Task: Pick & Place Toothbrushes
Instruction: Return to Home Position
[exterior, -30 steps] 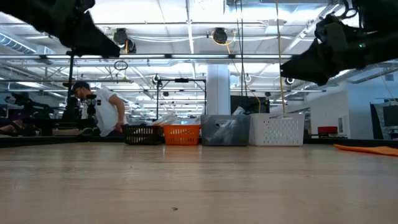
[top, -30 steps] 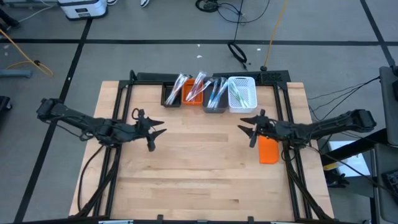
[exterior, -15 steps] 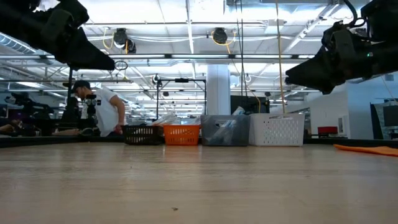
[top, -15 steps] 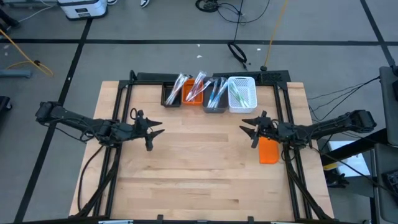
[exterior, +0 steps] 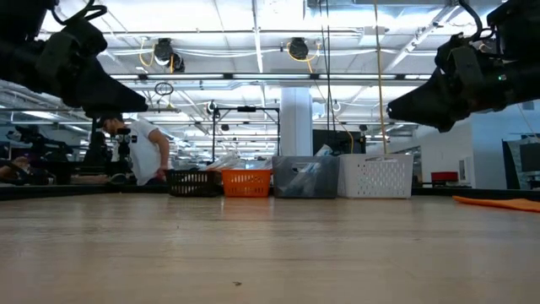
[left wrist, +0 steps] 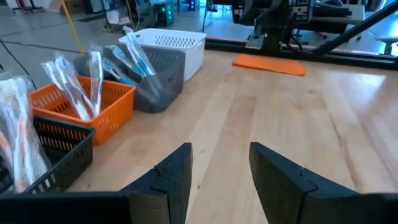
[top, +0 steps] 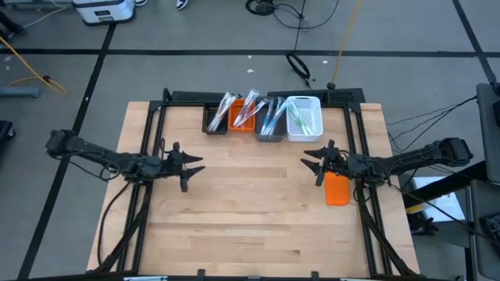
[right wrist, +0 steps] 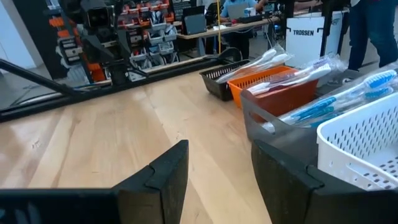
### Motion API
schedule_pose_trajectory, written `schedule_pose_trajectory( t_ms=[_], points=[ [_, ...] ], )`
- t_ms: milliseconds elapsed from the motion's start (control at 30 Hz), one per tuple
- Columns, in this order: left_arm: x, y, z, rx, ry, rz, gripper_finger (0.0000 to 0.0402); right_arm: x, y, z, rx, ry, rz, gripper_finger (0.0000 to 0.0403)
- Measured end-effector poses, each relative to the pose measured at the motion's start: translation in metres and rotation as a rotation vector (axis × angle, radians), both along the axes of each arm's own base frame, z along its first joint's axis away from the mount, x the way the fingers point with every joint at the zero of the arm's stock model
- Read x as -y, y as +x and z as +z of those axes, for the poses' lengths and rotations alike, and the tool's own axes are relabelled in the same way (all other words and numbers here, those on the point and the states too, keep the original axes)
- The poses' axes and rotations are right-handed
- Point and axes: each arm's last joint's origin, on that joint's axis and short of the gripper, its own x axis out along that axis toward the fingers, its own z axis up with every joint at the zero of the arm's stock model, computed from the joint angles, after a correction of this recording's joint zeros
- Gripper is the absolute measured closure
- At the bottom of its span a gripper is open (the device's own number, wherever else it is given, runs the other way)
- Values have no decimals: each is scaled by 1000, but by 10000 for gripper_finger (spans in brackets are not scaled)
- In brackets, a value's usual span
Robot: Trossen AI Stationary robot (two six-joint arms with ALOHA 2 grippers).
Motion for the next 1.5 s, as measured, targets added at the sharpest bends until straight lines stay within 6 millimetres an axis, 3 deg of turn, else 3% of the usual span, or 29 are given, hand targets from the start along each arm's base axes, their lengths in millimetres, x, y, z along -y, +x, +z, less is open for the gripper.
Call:
schedule_pose_trajectory(
  t_ms=[933, 1200, 1500],
  points=[
    [-3, -14, -28, -21, -75, 26, 240, 0, 0, 0, 8, 17, -5, 236],
    [-4, -14, -27, -13, -61, 55, 240, 0, 0, 1, 16, 18, -5, 236],
    [-4, -14, -27, 22, -175, 85, 240, 1, -6, 12, 108, 26, -4, 236]
  ],
)
